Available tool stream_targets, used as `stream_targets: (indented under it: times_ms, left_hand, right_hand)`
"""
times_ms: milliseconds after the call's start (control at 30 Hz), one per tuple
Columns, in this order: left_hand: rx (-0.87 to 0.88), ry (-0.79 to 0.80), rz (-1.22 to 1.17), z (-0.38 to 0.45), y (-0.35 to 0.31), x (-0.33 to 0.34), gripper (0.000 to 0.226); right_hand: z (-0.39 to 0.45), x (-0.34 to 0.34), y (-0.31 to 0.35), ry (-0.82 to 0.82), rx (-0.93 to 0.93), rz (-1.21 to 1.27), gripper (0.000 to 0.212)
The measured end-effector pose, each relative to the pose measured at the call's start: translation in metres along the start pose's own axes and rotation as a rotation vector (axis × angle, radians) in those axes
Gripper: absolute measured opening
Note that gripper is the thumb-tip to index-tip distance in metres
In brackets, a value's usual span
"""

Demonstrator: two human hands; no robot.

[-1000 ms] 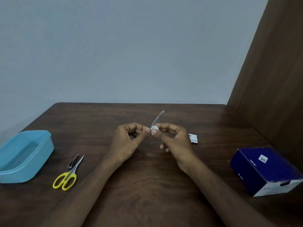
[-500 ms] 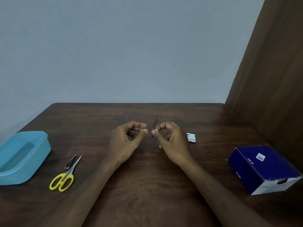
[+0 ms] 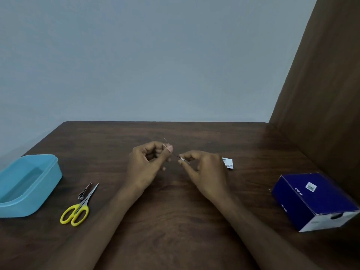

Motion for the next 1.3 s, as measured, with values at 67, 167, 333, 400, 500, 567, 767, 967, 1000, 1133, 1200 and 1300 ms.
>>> stream_targets:
  times_ms: [67,167,333,400,500,567,767,967,1000,1133,1200,1300]
  left_hand:
    - [-0.032,0.04,-0.052,0.0,0.001,0.002,0.015]
    - [-0.046,0.108,-0.089,0.0,0.001,0.006,0.012]
    - [-0.024,0.088,-0.172,0.001,-0.001,0.004,0.014]
    - [-0.019,0.061,-0.197,0.001,-0.002,0.002,0.016]
    - [-0.029,-0.011,-0.208,0.003,0.0,-0.003,0.014]
    - [-0.042,-0.068,-0.215,0.004,0.001,-0.008,0.014]
    - [0.0,-0.141,0.028,-0.003,0.0,-0.02,0.016]
    - [0.08,-0.195,0.398,-0.03,-0.026,-0.021,0.011]
    - [0.071,-0.166,0.442,-0.035,-0.031,-0.023,0.009]
    - [0.072,-0.14,0.611,-0.067,-0.066,-0.038,0.006]
    - [0.065,-0.101,0.714,-0.082,-0.078,-0.051,0.005]
    - [0.036,-0.119,0.843,-0.094,-0.101,-0.085,0.004]
  right_hand:
    - [0.002,0.001,-0.004,0.053,0.086,0.179,0.012]
    - [0.002,0.006,-0.001,0.107,0.137,0.447,0.014]
    - [0.003,0.013,0.006,0.279,0.195,0.685,0.022]
    - [0.003,0.011,0.006,0.367,0.228,0.76,0.026]
    - [0.001,0.006,0.006,0.494,0.214,0.784,0.027]
    - [-0.001,0.006,0.008,0.549,0.18,0.788,0.026]
    - [-0.001,0.007,0.009,0.263,0.215,0.79,0.021]
    - [-0.006,0.015,0.008,0.243,0.197,0.71,0.017]
    - [-0.008,0.017,0.011,0.251,0.178,0.696,0.016]
    - [-0.016,0.02,0.025,0.321,0.127,0.653,0.013]
    - [-0.021,0.023,0.033,0.35,0.115,0.677,0.015]
    - [-0.03,0.025,0.046,0.419,0.125,0.81,0.018]
Point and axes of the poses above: each hand's wrist, its own z-axis towards the middle knuckle, its own x-axis out of the palm, y = z × x, the point moved 4 cm from there along z, towards the middle knuckle, and after that the axes turned 5 degrees about y, right-handed, at the moved point
